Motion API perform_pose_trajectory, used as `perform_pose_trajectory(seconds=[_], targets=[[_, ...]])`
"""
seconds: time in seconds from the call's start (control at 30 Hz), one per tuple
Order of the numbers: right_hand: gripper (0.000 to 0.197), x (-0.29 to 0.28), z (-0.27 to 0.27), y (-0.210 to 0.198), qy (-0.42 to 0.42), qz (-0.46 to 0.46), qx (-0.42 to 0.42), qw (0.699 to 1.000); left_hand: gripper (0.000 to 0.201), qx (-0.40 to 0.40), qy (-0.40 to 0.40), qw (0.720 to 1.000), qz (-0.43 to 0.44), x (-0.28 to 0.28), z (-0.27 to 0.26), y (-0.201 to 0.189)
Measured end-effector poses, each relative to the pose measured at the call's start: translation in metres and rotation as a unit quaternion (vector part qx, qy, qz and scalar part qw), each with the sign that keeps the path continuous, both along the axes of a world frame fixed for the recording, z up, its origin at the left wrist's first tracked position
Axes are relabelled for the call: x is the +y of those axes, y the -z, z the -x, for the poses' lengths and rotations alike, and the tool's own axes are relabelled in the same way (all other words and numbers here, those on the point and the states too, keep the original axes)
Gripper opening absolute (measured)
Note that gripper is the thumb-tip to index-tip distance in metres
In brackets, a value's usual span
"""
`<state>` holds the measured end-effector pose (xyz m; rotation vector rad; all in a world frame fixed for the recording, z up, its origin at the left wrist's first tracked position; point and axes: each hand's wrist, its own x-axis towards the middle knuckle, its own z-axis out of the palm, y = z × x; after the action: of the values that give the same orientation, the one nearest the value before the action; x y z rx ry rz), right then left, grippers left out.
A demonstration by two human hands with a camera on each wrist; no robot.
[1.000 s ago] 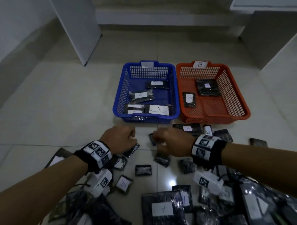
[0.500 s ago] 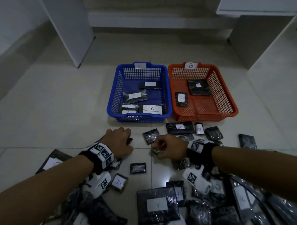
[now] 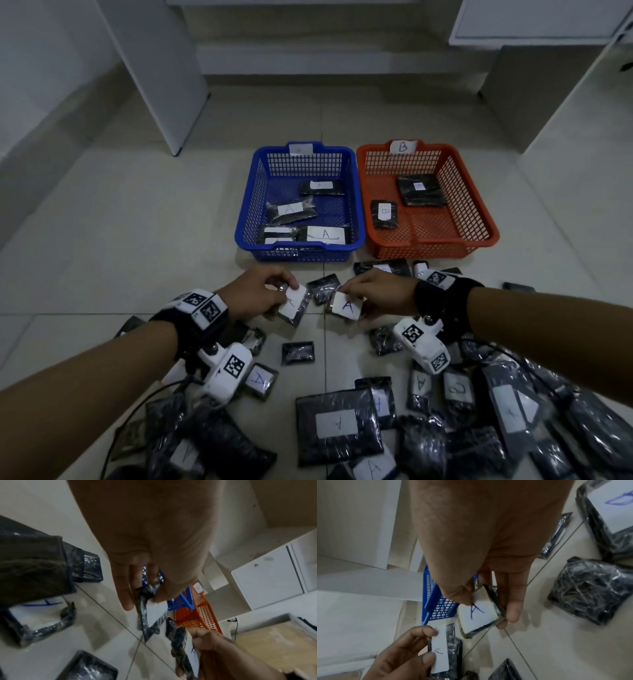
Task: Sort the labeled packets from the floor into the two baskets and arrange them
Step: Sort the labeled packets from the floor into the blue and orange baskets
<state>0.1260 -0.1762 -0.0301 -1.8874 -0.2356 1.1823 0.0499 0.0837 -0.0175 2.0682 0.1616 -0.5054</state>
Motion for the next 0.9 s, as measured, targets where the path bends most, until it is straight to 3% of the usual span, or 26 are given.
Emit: perform_pose_trajectory(seconds=[0.2, 0.4, 0.5, 0.63, 0.77, 0.83, 0.9], targets=[[0.022, -0.001, -0.002, -0.027, 0.048, -0.022, -0.017, 0.998, 0.053, 0.008, 0.017, 0.996, 0.087, -0.004, 0.007, -0.018], [0.022, 0.0, -0.019, -0.051, 0.064, -0.045, -0.077, 0.994, 0.049, -0.077, -0.038, 0.993, 0.075, -0.005, -0.009, -0.034], [0.017, 0.006, -0.035, -0.058, 0.107, -0.069, -0.126, 0.984, 0.049, -0.148, -0.048, 0.988, -0.003, 0.005, -0.029, -0.043], [0.017, 0.025, -0.069, -0.056, 0.119, -0.014, -0.283, 0.952, 0.053, -0.165, -0.079, 0.98, -0.082, 0.028, -0.069, -0.051], [0.019, 0.042, -0.096, -0.046, 0.02, 0.123, -0.402, 0.907, 0.038, -0.182, -0.074, 0.965, -0.173, 0.038, -0.103, -0.046], [0.021, 0.05, -0.105, -0.041, -0.028, 0.18, -0.43, 0.884, 0.034, -0.145, -0.035, 0.963, -0.225, 0.034, -0.113, -0.031], [0.019, 0.056, -0.113, -0.033, -0.074, 0.219, -0.446, 0.864, 0.035, -0.091, 0.032, 0.942, -0.321, 0.025, -0.12, -0.014]])
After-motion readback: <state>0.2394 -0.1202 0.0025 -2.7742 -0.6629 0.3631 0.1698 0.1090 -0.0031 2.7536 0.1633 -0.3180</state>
